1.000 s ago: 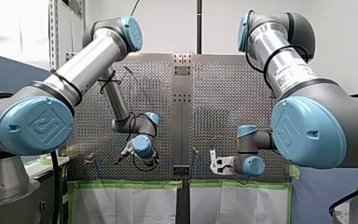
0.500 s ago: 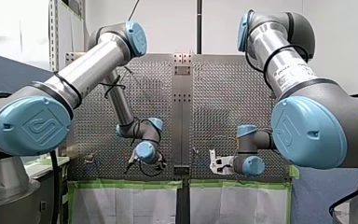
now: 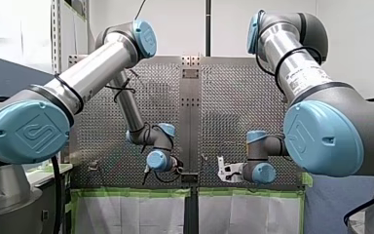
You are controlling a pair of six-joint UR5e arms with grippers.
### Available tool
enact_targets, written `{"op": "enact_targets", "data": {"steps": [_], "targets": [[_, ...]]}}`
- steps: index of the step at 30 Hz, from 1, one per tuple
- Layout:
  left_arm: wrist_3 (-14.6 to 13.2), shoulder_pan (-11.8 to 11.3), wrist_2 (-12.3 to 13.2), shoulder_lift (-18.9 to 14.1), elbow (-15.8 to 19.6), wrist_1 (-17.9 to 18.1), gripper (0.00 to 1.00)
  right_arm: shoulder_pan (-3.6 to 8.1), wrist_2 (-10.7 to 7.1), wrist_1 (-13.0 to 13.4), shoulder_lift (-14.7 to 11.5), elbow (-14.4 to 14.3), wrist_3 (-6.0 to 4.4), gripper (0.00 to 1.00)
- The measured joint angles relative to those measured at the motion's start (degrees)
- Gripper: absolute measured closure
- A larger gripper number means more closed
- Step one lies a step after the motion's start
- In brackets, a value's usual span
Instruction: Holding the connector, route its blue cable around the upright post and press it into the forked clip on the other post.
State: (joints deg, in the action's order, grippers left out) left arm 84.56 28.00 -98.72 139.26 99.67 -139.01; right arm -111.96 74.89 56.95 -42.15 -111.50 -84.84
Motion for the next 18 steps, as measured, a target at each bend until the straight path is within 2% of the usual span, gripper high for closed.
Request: {"op": "enact_targets", "data": {"steps": [6, 18], "targets": [[2.61, 1.4, -2.13, 0.01, 0.05, 1.4, 0.0, -0.03, -0.17, 0.01, -0.04, 0.0, 0.56, 1.0], [8.38, 3.9, -7.4, 0.06, 1.28, 2.51, 0.0, -0.03, -3.1, -0.21, -0.33, 0.01, 1.04, 1.0]]}}
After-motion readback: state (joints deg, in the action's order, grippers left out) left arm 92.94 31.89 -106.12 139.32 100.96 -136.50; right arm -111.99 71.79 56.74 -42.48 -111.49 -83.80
